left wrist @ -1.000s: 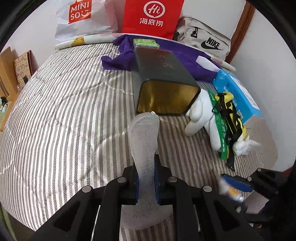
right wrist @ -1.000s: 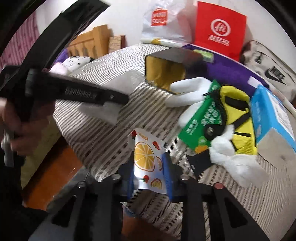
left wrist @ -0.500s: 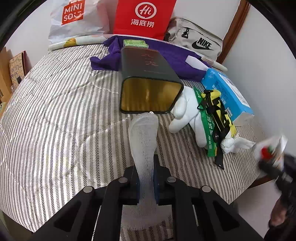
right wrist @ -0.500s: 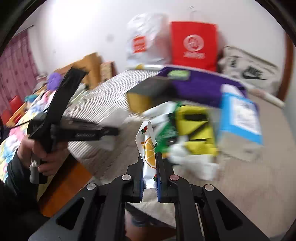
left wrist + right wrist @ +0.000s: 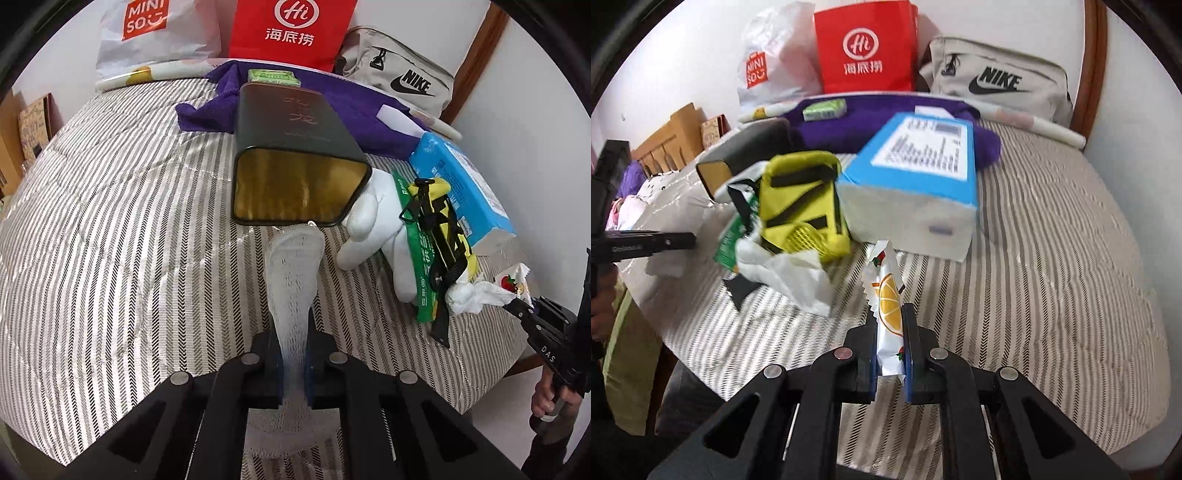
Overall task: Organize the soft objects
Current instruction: 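Carry the mesh bag and snack packet with both tools over the purple cloth, then open both tools to drop the mesh bag and snack packet onto the cloth, then grasp the yellow-black pouch with the left tool while the right tool grasps white tissue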
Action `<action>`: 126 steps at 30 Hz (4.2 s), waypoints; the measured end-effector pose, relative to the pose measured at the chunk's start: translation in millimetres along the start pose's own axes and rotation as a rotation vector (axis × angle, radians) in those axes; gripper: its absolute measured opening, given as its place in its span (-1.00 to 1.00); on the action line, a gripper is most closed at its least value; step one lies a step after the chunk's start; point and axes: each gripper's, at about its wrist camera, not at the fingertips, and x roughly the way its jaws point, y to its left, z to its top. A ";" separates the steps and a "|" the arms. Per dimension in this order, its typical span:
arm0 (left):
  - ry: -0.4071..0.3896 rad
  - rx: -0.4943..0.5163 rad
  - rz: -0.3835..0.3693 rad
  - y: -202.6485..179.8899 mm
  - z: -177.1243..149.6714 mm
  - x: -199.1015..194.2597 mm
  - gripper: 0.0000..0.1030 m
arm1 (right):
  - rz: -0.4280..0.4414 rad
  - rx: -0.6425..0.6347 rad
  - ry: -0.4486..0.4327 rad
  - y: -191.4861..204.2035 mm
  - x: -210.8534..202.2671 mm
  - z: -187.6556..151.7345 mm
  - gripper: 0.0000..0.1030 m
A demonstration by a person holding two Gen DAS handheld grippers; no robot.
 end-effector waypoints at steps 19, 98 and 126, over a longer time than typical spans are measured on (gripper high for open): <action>-0.042 -0.005 -0.040 -10.7 38.9 -56.2 -0.88 | 0.088 -0.025 0.025 -7.7 -17.2 34.3 -0.80; 0.007 0.027 0.042 1.8 263.0 69.6 0.34 | 0.089 -0.026 0.177 -26.7 151.2 281.5 0.37; -0.084 0.042 0.043 -40.9 99.3 -54.3 0.33 | 0.130 0.049 0.011 -3.8 -15.5 129.7 0.47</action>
